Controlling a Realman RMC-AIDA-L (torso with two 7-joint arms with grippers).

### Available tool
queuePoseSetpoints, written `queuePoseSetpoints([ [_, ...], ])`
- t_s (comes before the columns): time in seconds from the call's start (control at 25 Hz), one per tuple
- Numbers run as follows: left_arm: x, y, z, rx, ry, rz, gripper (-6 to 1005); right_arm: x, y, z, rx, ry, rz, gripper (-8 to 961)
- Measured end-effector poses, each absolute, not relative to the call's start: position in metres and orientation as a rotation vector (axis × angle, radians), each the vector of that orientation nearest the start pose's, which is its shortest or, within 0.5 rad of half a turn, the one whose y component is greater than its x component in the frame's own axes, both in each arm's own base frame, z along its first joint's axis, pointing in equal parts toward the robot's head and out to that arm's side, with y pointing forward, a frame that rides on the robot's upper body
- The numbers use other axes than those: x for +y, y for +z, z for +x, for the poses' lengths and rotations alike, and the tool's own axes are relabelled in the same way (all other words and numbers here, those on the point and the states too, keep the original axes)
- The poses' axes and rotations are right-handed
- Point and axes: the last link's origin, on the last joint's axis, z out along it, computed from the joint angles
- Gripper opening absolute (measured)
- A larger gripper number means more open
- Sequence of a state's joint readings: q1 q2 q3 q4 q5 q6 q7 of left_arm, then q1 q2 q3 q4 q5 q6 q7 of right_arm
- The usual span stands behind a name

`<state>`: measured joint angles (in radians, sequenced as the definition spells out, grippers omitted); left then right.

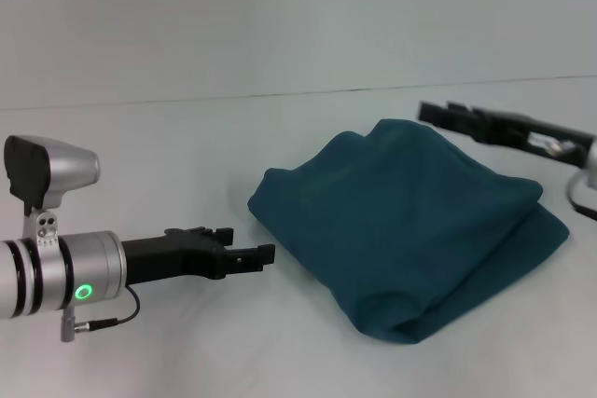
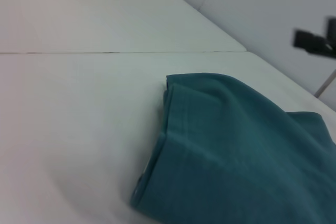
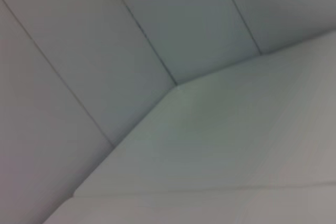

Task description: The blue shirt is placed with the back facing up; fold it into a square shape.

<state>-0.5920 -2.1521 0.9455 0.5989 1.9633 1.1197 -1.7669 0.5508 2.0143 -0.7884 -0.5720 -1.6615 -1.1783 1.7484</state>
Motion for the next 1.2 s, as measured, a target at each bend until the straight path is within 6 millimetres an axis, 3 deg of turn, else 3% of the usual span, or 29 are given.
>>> queuePoseSetpoints([
  [0.08,0.362,-0.065,-0.250,-1.112,-0.499,-2.537,874,0.378,0.041,0.285,1.207,0.876,-2.195,676],
  [0.32,0.362,-0.065,-0.250,-1.104,-0.496,-2.536,874,0.350,0.070,0.303,1.351,0.814,-2.253,746],
  [0.56,0.362,-0.065,-0.251,-1.081,-0.490,-2.542,873,0.333,0.082,0.308,1.621,0.653,-2.332,715],
  [0.96,0.359,-0.066,-0.254,-1.091,-0.489,-2.537,874,0.313,0.077,0.309,1.868,0.476,-2.383,657],
  [1.2,0.359,-0.066,-0.254,-1.090,-0.490,-2.533,873,0.309,0.062,0.308,1.950,0.415,-2.409,638],
])
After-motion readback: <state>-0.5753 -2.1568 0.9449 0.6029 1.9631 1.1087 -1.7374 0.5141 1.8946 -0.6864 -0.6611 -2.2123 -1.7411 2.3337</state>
